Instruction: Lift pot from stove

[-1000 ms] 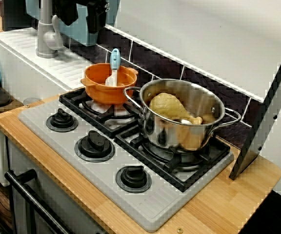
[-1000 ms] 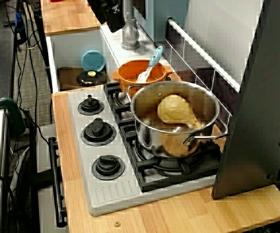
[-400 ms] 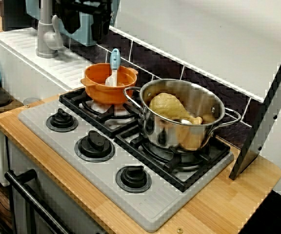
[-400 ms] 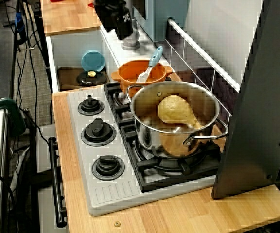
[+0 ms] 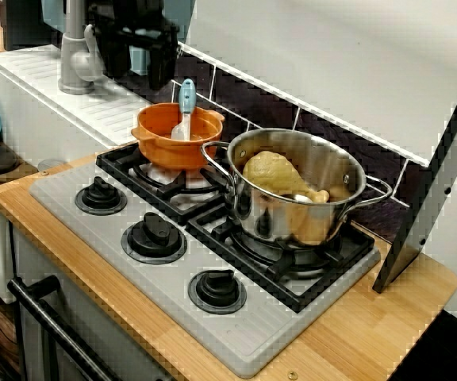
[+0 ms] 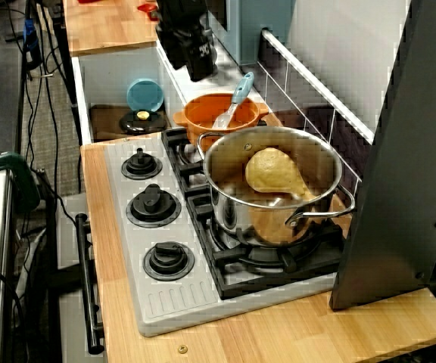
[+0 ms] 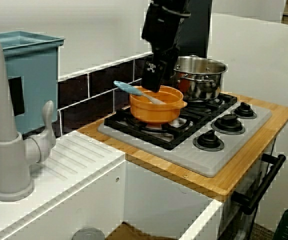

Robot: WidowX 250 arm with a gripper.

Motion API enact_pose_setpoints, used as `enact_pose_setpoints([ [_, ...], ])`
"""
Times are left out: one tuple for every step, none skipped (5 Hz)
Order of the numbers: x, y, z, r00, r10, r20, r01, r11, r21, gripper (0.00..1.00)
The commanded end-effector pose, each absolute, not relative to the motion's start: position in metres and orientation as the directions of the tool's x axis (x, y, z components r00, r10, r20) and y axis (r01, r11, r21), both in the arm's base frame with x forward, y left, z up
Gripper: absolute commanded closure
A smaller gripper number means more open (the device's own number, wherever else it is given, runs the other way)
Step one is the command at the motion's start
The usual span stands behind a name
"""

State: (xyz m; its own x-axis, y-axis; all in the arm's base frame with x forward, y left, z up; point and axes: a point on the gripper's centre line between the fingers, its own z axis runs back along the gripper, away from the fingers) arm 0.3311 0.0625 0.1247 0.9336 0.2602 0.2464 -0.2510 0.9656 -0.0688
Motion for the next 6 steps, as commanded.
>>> enact_pose_setpoints([
  [0.331, 0.063, 0.117, 0.936, 0.205, 0.285, -0.199, 0.979, -0.050, 0.00],
  [0.332, 0.063, 0.115, 0.936, 0.194, 0.294, -0.189, 0.981, -0.047, 0.00],
  [0.336, 0.062, 0.107, 0.934, 0.203, 0.293, -0.199, 0.979, -0.042, 0.00],
  [0.341, 0.062, 0.101, 0.934, 0.204, 0.292, -0.203, 0.979, -0.035, 0.00],
  [0.344, 0.061, 0.097, 0.937, 0.210, 0.277, -0.209, 0.977, -0.034, 0.00],
  [0.345, 0.058, 0.097, 0.941, 0.203, 0.271, -0.201, 0.979, -0.034, 0.00],
])
